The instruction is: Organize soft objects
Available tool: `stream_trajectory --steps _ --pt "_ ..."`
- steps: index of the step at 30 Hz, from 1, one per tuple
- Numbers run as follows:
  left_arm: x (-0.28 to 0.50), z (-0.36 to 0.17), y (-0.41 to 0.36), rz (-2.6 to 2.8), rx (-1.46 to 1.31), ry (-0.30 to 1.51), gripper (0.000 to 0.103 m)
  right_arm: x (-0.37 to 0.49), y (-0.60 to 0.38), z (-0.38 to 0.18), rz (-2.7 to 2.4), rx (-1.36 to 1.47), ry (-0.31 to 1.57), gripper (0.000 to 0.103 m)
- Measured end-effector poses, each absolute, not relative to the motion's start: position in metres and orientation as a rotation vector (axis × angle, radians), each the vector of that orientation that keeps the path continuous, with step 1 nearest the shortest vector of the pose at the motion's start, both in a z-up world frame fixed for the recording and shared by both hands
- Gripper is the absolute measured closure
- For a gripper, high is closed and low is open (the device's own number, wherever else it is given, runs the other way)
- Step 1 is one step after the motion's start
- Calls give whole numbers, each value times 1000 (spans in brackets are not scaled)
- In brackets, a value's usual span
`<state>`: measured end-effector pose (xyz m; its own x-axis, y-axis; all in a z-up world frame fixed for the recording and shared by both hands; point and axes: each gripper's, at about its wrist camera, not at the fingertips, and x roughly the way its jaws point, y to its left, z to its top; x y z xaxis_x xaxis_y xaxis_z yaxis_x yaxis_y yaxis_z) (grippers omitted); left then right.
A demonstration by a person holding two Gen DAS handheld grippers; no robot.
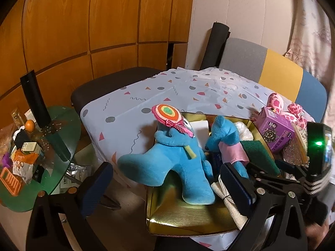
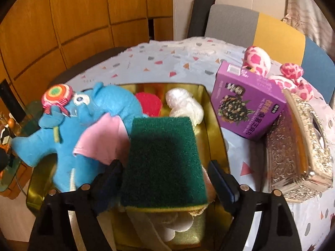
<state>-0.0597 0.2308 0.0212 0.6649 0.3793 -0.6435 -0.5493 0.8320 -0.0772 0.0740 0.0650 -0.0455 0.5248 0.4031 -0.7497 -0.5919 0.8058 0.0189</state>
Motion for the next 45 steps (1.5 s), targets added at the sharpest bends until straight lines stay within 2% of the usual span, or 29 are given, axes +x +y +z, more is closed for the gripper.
stream_trajectory --steps 14,45 --pt "-62 26 210 518 -250 645 0 21 15 -20 505 -189 674 17" --pt "-64 27 198 497 -230 654 0 4 -6 -20 459 -158 651 17"
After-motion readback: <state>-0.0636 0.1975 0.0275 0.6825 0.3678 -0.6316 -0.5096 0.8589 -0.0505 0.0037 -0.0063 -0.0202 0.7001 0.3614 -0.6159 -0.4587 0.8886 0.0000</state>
